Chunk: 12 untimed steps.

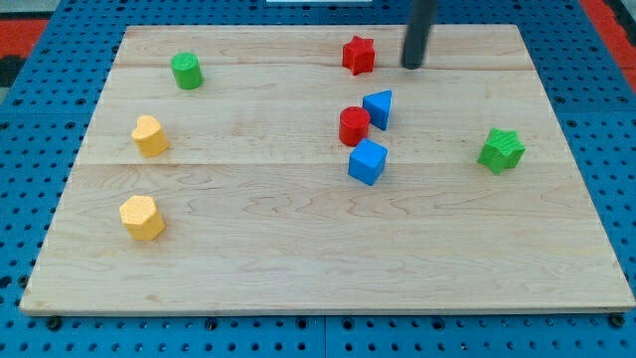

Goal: Move the green circle above the green star

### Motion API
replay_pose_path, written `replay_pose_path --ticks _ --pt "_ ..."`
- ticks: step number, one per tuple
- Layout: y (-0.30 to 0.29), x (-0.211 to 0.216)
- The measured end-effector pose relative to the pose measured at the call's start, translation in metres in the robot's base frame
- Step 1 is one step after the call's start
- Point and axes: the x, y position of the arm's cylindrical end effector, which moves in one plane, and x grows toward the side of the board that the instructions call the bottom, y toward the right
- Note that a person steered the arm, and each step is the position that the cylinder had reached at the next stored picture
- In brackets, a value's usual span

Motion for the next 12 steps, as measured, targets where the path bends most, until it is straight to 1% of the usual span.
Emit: replay_pose_path --ticks 1,2,3,4,5,6,7,8,9,10,11,12 --pt "-0.063 -0.002" --pt "-0.098 -0.002" --pt "-0.154 0.021" --pt "-0.222 0.03" --pt "-0.316 0.095" --pt "-0.343 0.019" --pt "-0.254 0.027" --pt "-0.133 0.034" --pt "-0.046 0.035" --pt "-0.091 0.019" --pt "-0.016 0.011" --pt "0.043 0.009"
